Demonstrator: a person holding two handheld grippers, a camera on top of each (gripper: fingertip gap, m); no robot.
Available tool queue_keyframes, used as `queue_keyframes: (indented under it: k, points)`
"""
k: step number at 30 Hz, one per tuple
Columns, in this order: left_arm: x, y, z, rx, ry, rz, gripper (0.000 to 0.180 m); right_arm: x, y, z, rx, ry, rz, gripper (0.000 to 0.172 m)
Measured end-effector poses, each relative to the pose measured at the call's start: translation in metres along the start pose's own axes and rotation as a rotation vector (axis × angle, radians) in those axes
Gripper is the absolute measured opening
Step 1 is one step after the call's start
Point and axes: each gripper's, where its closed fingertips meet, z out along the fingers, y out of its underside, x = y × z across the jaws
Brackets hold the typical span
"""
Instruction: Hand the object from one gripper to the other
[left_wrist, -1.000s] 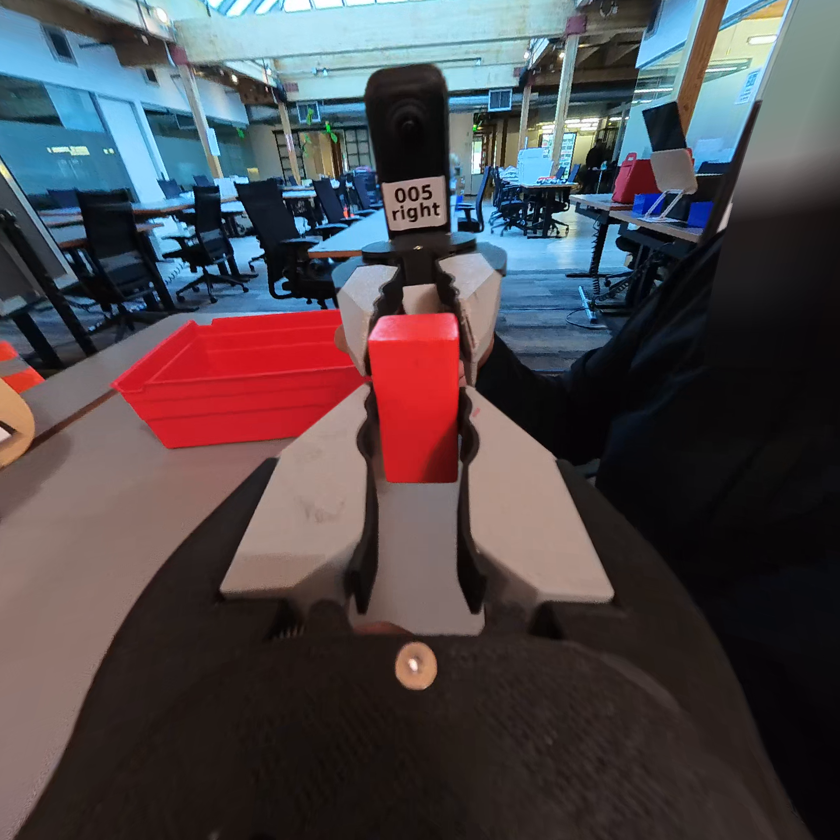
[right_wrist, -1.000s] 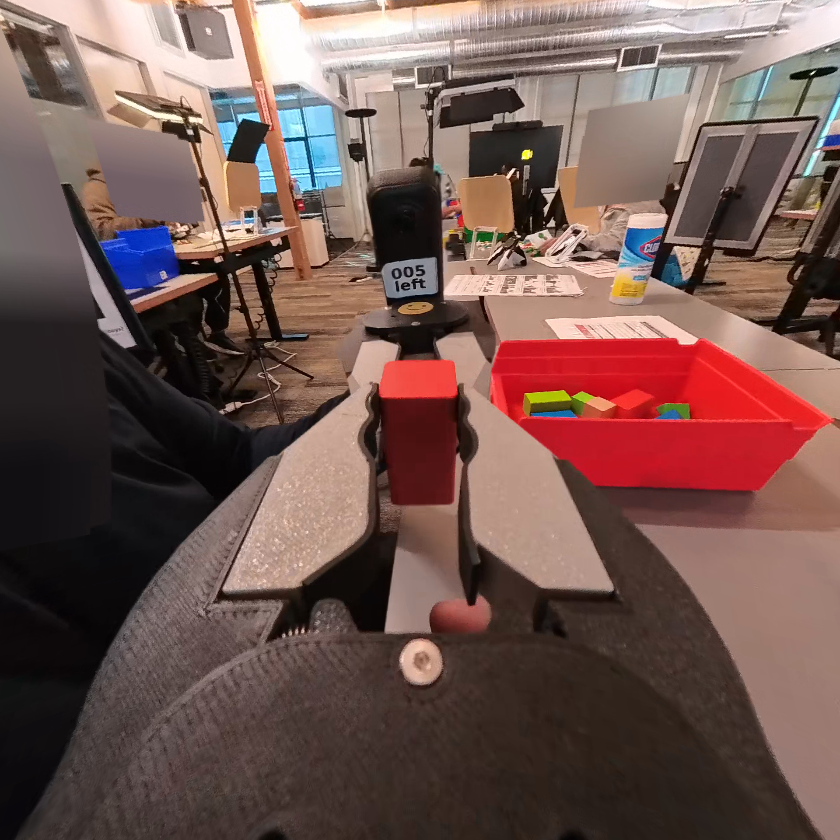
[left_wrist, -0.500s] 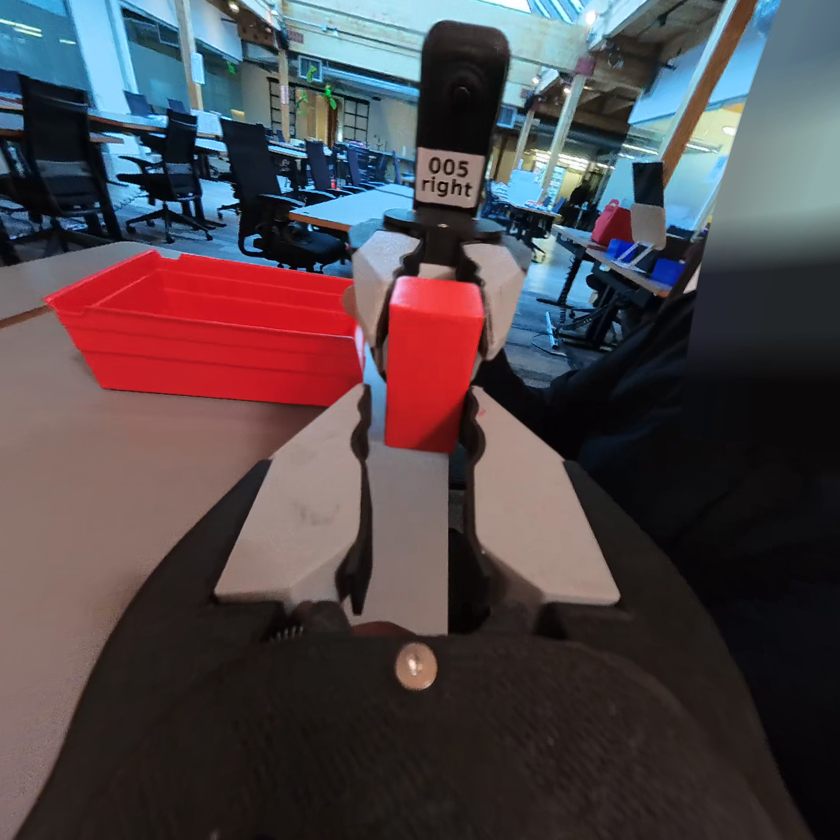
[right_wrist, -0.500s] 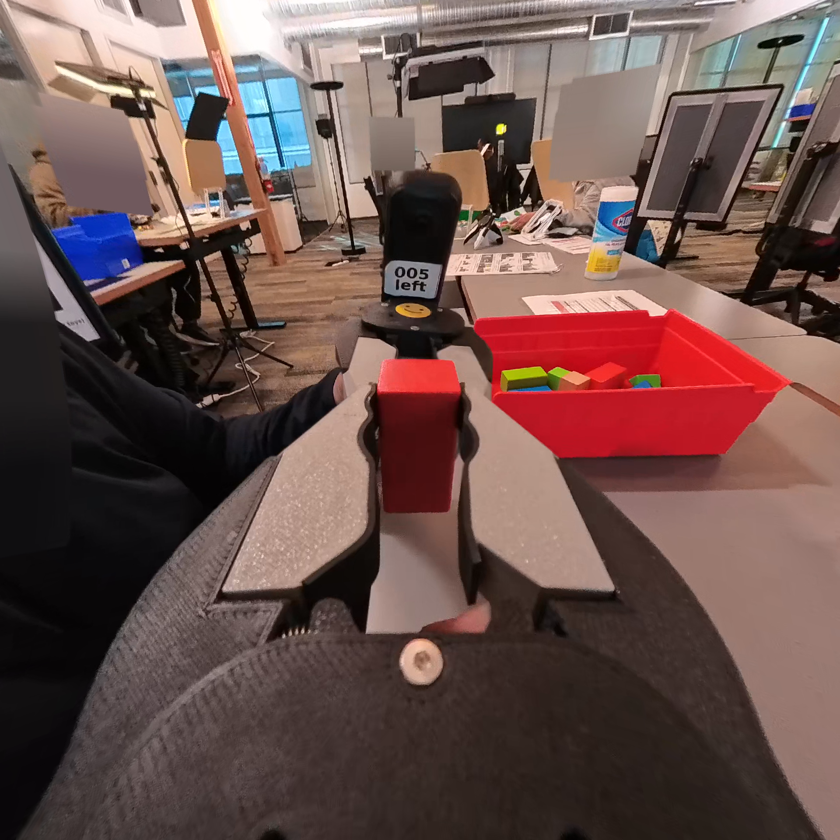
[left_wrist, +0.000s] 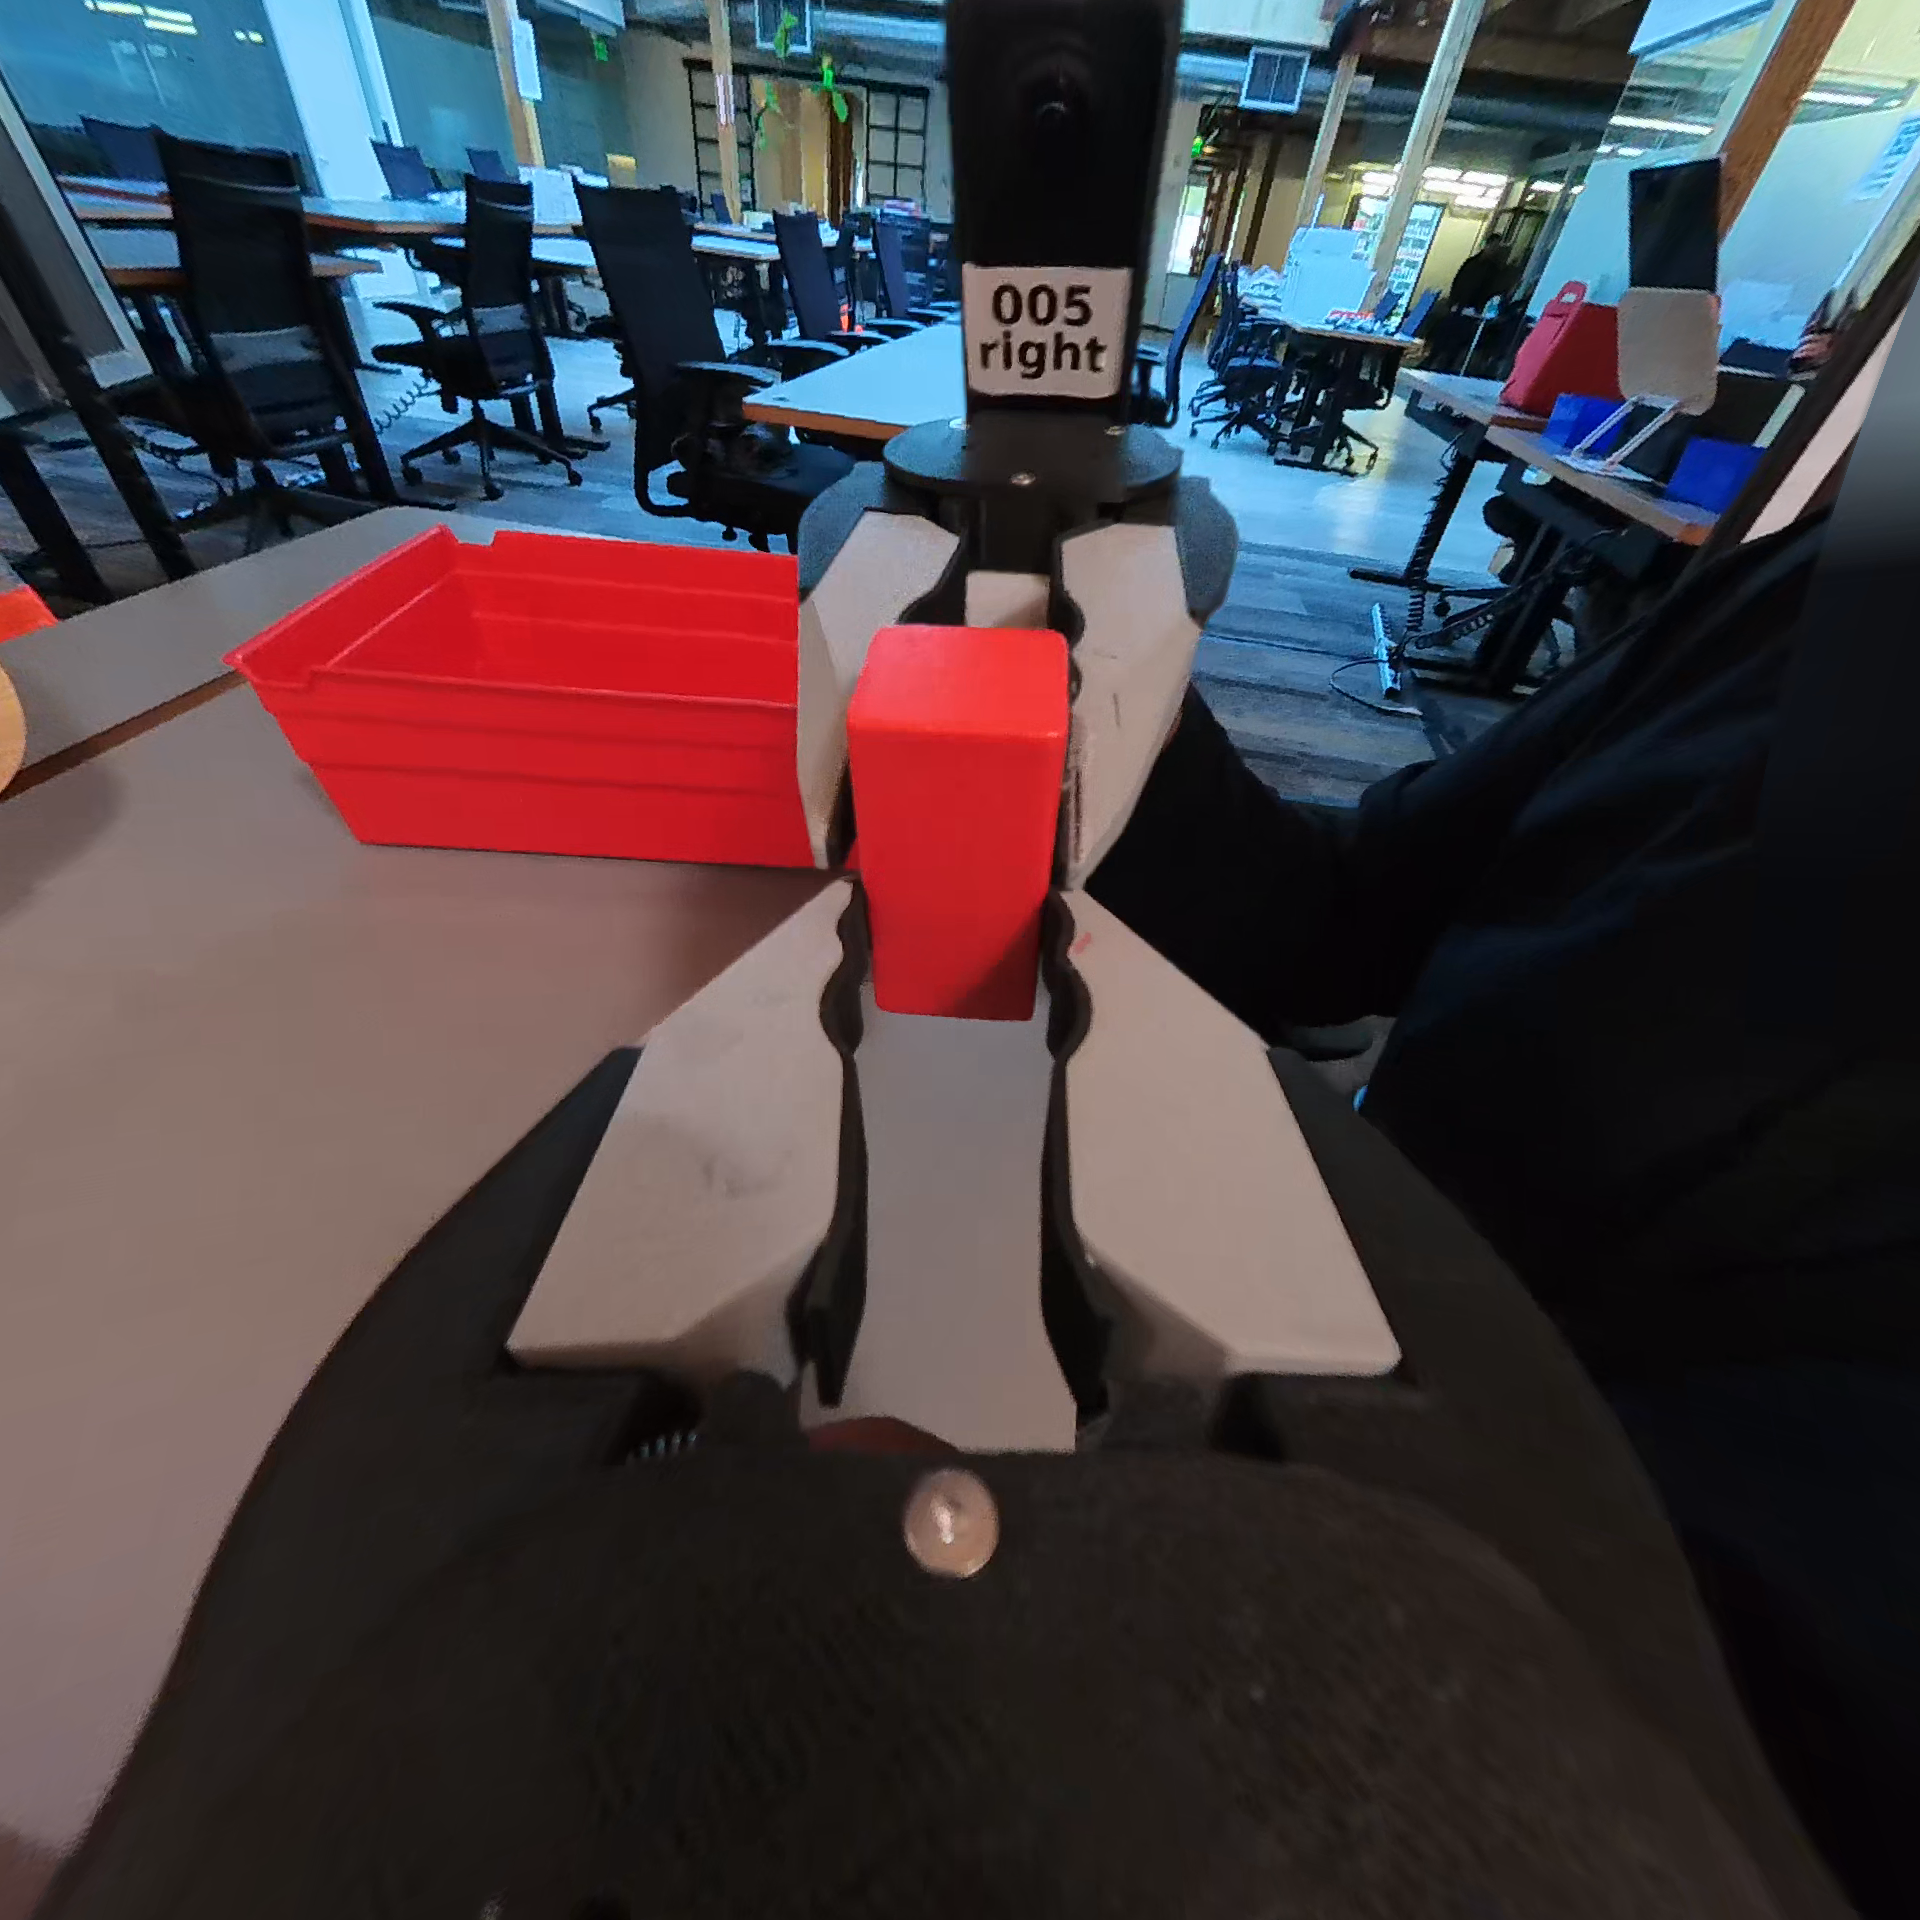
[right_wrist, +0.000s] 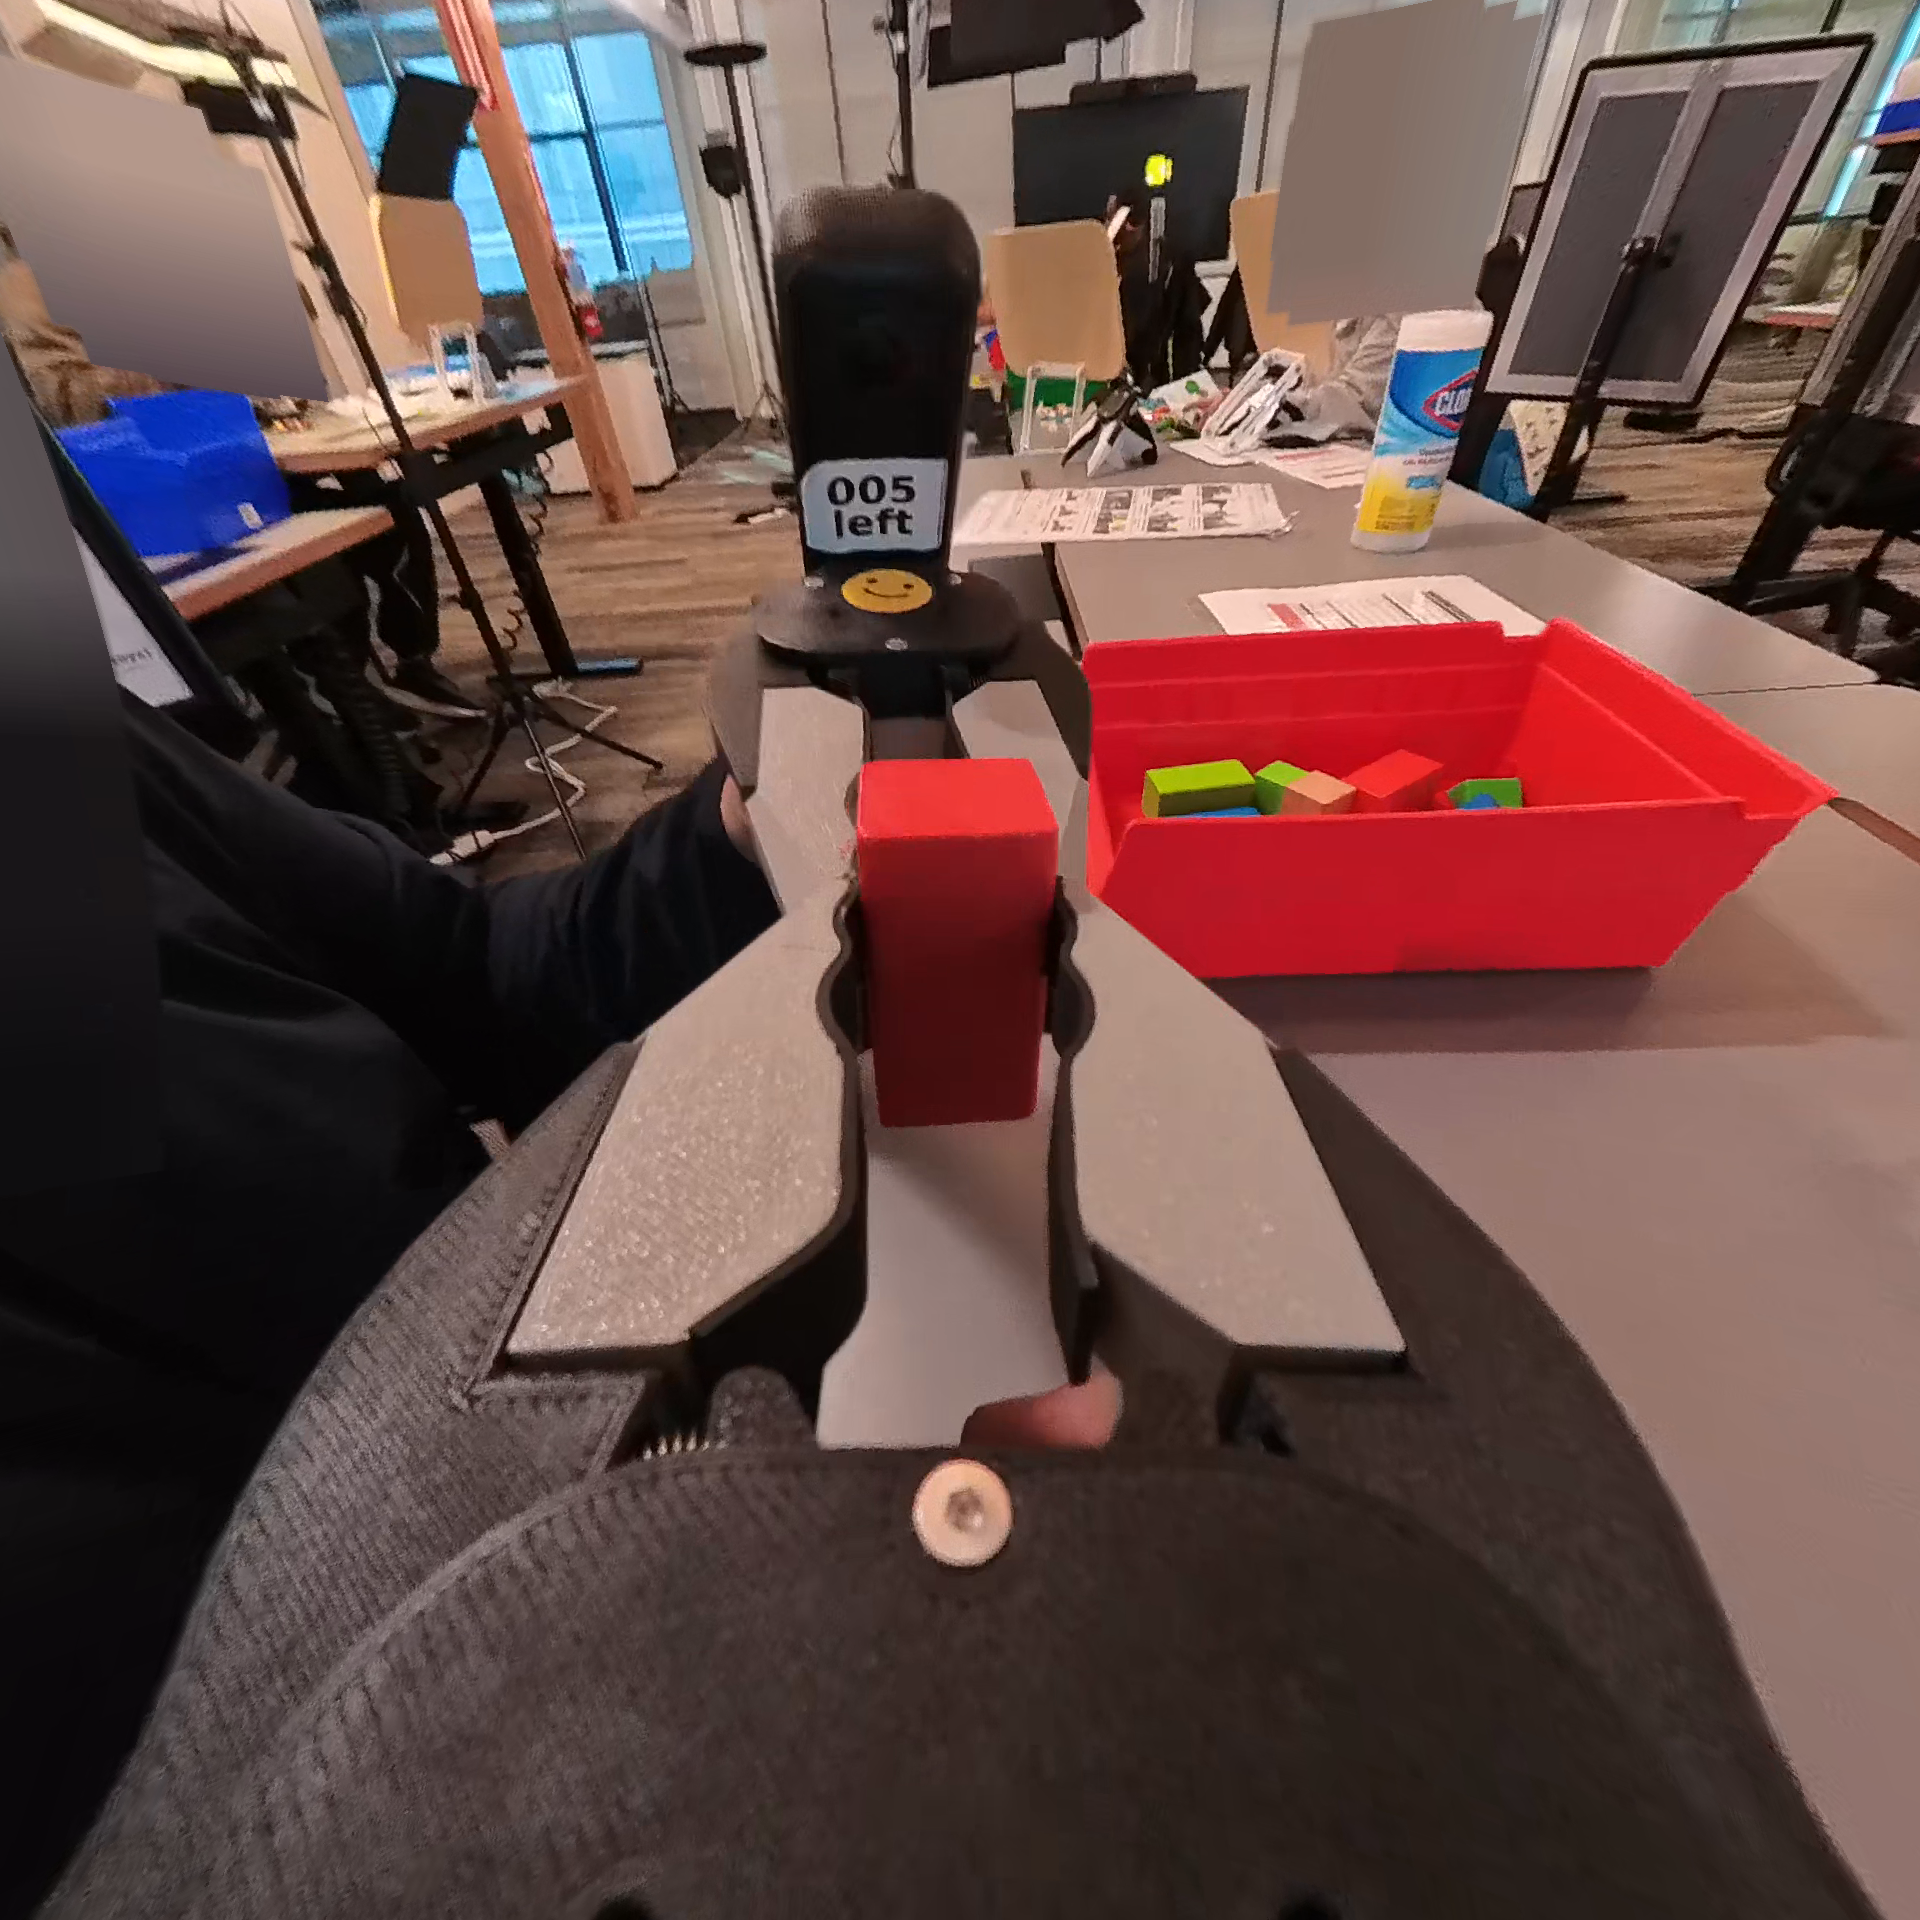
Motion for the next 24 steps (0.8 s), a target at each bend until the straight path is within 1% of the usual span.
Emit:
queue_keyframes:
  k: [2, 5, 6, 7, 8, 10, 12, 14, 16, 18, 20, 22, 24]
  points:
    - [-0.002, 0.001, 0.000, -0.003, -0.008, -0.011, 0.029, 0.002, 0.002, 0.000, -0.013, 0.015, -0.004, 0.032]
    - [-0.003, -0.003, 0.000, 0.037, 0.013, -0.092, 0.029, 0.005, -0.004, -0.003, 0.008, 0.023, 0.014, 0.031]
    - [-0.004, -0.004, -0.001, 0.037, 0.019, -0.124, 0.032, 0.009, -0.008, -0.008, 0.023, 0.047, 0.013, 0.031]
    - [-0.007, -0.003, -0.004, 0.032, 0.012, -0.153, 0.044, 0.017, -0.012, -0.016, 0.033, 0.097, 0.008, 0.032]
    - [-0.012, -0.003, -0.009, 0.030, -0.013, -0.176, 0.055, 0.030, -0.017, -0.028, 0.035, 0.173, -0.001, 0.031]
    - [-0.025, -0.003, -0.023, 0.032, -0.084, -0.195, 0.053, 0.070, -0.024, -0.068, 0.017, 0.409, -0.010, 0.031]
    - [-0.036, -0.005, -0.038, 0.050, -0.147, -0.206, 0.050, 0.122, -0.021, -0.122, -0.085, 0.686, -0.016, 0.031]
    - [-0.047, -0.006, -0.051, 0.063, -0.212, -0.215, 0.050, 0.175, -0.002, -0.180, -0.277, 0.927, 0.021, 0.031]
    - [-0.052, -0.007, -0.059, 0.067, -0.242, -0.224, 0.050, 0.224, 0.025, -0.239, -0.468, 1.134, 0.082, 0.032]
    - [-0.051, -0.009, -0.065, 0.071, -0.244, -0.220, 0.049, 0.259, 0.061, -0.281, -0.637, 1.231, 0.185, 0.032]
    - [-0.052, -0.009, -0.070, 0.063, -0.269, -0.207, 0.050, 0.284, 0.103, -0.304, -0.788, 1.254, 0.293, 0.032]
    - [-0.056, -0.006, -0.076, 0.041, -0.311, -0.195, 0.050, 0.303, 0.144, -0.319, -0.928, 1.274, 0.367, 0.032]
    - [-0.061, -0.003, -0.085, 0.022, -0.353, -0.194, 0.050, 0.317, 0.172, -0.328, -1.000, 1.306, 0.419, 0.032]
